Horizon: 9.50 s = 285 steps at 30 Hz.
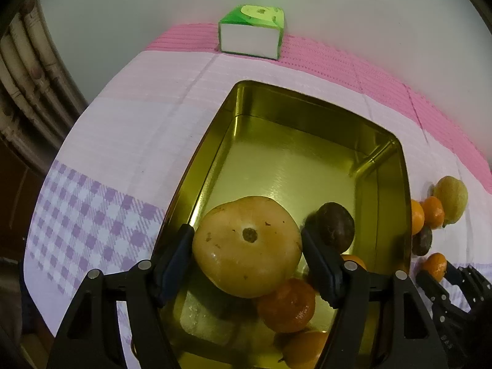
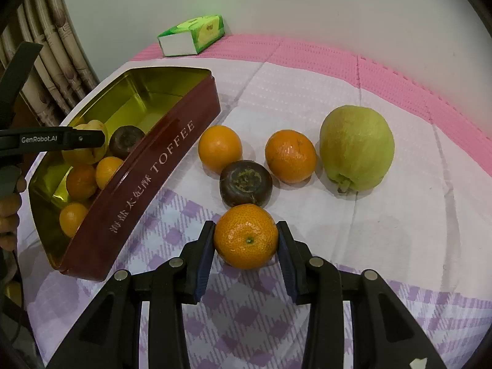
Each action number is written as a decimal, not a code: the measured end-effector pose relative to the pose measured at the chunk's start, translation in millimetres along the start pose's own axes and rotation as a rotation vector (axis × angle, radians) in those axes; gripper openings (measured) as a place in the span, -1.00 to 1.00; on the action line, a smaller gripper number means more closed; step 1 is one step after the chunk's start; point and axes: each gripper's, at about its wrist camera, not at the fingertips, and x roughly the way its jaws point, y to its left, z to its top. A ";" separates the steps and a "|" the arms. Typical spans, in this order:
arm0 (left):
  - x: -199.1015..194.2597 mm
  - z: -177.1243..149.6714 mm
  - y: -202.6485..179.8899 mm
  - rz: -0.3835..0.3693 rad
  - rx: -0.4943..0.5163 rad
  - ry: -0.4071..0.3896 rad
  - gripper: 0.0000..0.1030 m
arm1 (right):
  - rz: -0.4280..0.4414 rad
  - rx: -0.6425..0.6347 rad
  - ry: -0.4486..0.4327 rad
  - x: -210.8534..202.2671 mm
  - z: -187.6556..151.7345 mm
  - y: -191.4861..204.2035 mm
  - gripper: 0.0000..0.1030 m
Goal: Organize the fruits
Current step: 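Lower the tan pear into the tin and open the left gripper while the right gripper grasps a mandarin, then carry the mandarin into the gold tin and open the right gripper, then withdraw both open grippers from the tin toward the remaining fruit, then grasp the large green pear with the left gripper, then lift and carry the green pear with the left gripper toward the tin, then lower the green pear into the tin with the left gripper while the right gripper grasps the dark brown fruit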
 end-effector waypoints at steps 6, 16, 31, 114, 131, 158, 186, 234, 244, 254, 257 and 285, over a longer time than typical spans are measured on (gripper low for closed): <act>-17.0 -0.4 -2.0 -0.010 0.002 -0.045 0.52 | 0.000 0.000 -0.004 -3.4 1.0 1.5 -0.29; -45.0 0.1 -9.3 -0.022 0.024 -0.123 0.59 | -0.001 -0.012 -0.016 -12.5 1.4 5.5 -0.29; -75.4 -7.3 33.9 0.045 -0.091 -0.197 0.72 | 0.074 -0.068 -0.088 -40.9 25.3 39.5 -0.29; -82.7 -27.3 12.6 0.081 0.017 -0.240 0.78 | -0.069 0.064 -0.060 -43.5 -4.4 -40.5 -0.08; -80.2 -39.8 -107.4 -0.051 0.259 -0.197 0.78 | -0.223 0.282 -0.136 -37.8 -34.5 -155.0 0.07; 0.0 21.2 -266.1 -0.217 0.308 0.033 0.50 | -0.267 0.322 -0.141 -24.3 -45.3 -185.6 0.50; 40.7 12.2 -285.2 -0.214 0.326 0.104 0.31 | -0.274 0.311 -0.124 -23.9 -41.0 -175.6 0.70; -57.8 -13.4 -57.3 -0.051 0.091 -0.106 0.31 | -0.308 0.323 -0.049 -15.8 -31.1 -175.0 0.96; -54.7 -27.1 -29.4 -0.046 0.037 -0.097 0.31 | -0.158 0.181 -0.106 -39.7 -12.4 -104.9 0.83; -64.6 -35.9 -11.2 -0.026 0.005 -0.104 0.31 | -0.016 0.072 -0.078 -23.3 4.2 -39.2 0.33; -64.3 -40.8 -6.7 -0.022 -0.004 -0.092 0.31 | 0.002 0.061 -0.055 -12.2 4.7 -29.8 0.26; -43.7 -62.9 5.5 0.010 -0.012 0.006 0.31 | 0.029 0.057 -0.052 17.7 17.4 -5.1 0.03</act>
